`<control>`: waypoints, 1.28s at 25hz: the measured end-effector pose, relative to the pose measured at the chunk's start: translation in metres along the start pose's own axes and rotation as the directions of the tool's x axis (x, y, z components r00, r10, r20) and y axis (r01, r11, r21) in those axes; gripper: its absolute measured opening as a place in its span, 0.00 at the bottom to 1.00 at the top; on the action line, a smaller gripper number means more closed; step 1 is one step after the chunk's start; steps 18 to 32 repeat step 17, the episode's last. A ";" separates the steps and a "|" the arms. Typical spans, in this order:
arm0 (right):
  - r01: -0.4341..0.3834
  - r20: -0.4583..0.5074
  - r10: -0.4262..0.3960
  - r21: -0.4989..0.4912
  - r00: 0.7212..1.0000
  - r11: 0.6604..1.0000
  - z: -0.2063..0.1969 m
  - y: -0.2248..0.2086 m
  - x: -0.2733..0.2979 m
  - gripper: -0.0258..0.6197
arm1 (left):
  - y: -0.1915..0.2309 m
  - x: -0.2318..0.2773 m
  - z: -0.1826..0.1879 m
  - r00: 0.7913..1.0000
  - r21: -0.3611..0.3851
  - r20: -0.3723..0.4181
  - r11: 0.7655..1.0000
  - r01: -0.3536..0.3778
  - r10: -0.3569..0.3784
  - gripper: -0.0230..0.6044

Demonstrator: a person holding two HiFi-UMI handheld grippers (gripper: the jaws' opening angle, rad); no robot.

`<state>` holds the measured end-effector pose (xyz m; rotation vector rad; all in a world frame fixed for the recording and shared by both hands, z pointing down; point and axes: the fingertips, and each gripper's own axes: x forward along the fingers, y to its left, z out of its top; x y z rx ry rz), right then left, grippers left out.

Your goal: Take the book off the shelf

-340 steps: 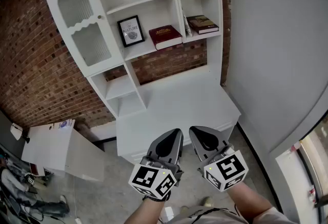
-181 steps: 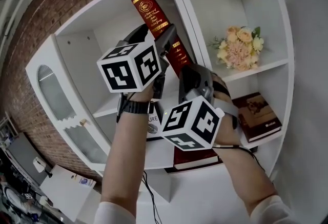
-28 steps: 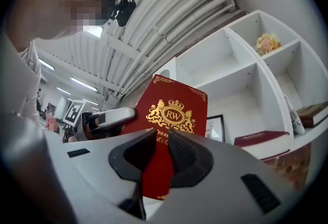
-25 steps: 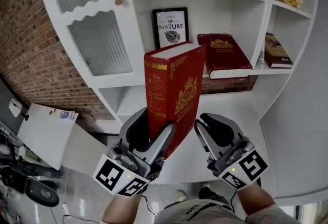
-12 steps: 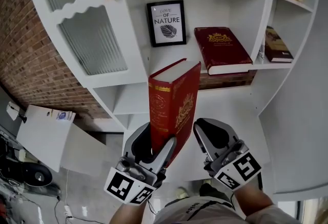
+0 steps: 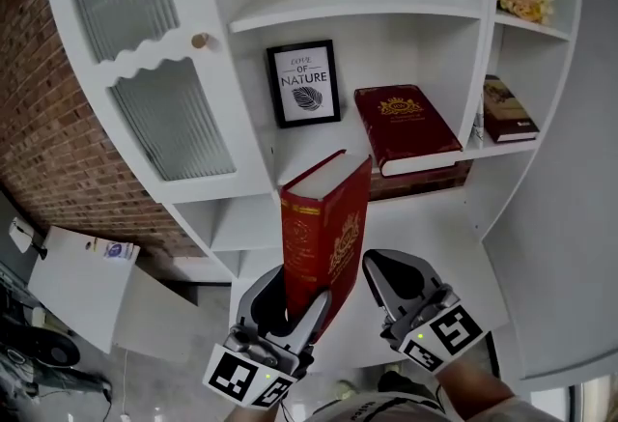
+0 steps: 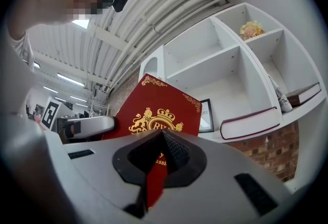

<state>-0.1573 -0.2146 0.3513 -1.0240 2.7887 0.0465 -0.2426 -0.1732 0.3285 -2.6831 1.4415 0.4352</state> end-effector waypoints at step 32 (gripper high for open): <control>0.015 0.011 -0.015 -0.027 1.000 1.000 0.011 0.001 0.004 0.07 | -0.005 -0.002 0.014 1.000 0.025 0.013 1.000 0.017 -0.017 0.44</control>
